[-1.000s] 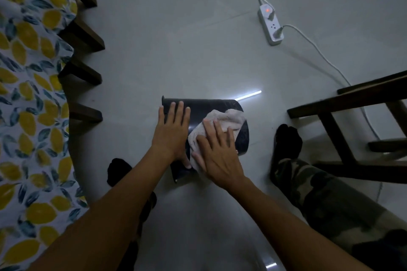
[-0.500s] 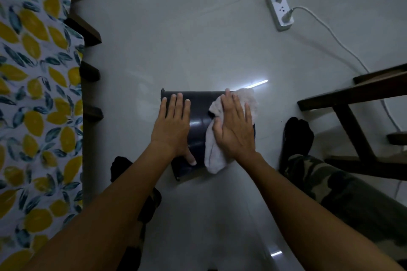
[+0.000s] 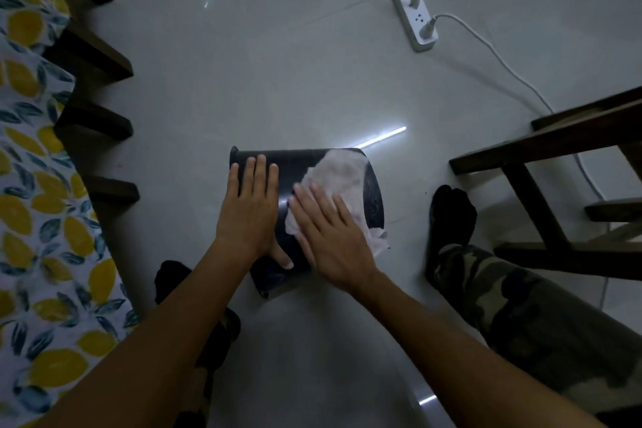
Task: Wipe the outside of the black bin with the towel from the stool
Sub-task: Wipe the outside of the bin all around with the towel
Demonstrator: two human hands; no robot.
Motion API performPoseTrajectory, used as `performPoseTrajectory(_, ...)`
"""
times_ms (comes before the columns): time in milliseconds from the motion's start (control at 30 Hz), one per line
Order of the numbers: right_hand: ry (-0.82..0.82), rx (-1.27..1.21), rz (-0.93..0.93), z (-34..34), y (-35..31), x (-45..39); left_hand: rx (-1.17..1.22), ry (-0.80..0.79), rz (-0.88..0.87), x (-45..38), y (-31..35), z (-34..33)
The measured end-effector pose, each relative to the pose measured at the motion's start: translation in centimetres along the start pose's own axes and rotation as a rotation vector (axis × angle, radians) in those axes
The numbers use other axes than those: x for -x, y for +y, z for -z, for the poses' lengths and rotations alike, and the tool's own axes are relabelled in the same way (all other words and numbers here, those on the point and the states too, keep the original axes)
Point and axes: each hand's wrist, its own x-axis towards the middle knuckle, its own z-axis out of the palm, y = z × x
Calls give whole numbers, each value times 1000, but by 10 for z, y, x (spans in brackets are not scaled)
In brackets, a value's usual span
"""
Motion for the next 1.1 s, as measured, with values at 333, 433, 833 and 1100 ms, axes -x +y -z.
performPoseTrajectory(333,94,-79,-382,14,47,-20,13,-13,-12,-1,-2,2)
performPoseTrajectory(433,104,-57,-396,1,29,12,18,-10,-5,-2,-3,-2)
performPoseTrajectory(833,0,-111,-175,23,21,-58,4,-9,-2,-1,-1,3)
performPoseTrajectory(1100,33,-185,-404,31,59,-70,33,13,-6,-3,-6,2)
